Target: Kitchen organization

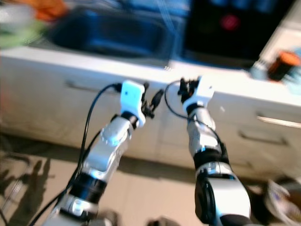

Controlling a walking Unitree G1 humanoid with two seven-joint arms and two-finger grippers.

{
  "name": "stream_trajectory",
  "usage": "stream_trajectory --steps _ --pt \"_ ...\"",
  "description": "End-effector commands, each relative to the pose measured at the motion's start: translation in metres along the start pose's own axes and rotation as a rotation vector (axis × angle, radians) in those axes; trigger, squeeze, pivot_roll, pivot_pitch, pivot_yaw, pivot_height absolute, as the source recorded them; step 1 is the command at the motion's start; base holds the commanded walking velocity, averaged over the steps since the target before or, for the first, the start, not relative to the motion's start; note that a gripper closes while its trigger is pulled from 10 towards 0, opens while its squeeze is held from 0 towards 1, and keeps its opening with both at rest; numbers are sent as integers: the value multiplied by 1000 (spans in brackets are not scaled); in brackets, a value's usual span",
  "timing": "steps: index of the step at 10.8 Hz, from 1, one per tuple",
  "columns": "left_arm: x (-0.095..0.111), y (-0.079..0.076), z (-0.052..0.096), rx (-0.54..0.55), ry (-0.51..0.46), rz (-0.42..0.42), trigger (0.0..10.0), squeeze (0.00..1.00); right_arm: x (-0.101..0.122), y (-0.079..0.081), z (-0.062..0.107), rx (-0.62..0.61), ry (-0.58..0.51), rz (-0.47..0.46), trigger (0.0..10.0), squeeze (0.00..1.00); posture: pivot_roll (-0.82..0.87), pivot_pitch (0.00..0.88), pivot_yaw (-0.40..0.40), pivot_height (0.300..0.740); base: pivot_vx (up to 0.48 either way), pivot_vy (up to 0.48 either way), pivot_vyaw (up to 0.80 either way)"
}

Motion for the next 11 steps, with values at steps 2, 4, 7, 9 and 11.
stream_trajectory --steps 2,4,7,9,11 --pt "-5 3 1 10 17 -8 10000 0 -2 6 -2 12 7 -8 10000 0 86 126 -70 740 0 -480 0" --pt "-4 2 1 6 15 -9 10000 0 -2 6 -2 12 8 -7 10000 0 84 124 -70 740 0 -480 0" --pt "-4 2 1 3 7 -11 10000 0 -2 5 -2 10 11 -6 10000 0 85 122 -71 740 0 -480 0" --pt "-2 0 1 -3 -3 -2 10000 0 -2 5 -2 10 10 -8 10000 0 83 120 -70 740 0 -240 0" --pt "-1 -1 1 -8 -10 13 10000 0 -2 5 -1 9 9 -11 10000 0 82 118 -70 740 0 0 0"
Point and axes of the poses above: a point about 5 cm out from each wrist's last joint towards the gripper, its own z axis pointing back from the gripper into the wrist, its own x axis along the axis of the wrist's last joint, y = z × x, the point moved 6 cm from there along -z, pointing out of the wrist towards the gripper, and after that the axes turned 15 degrees about -z, right-handed, at the moved point
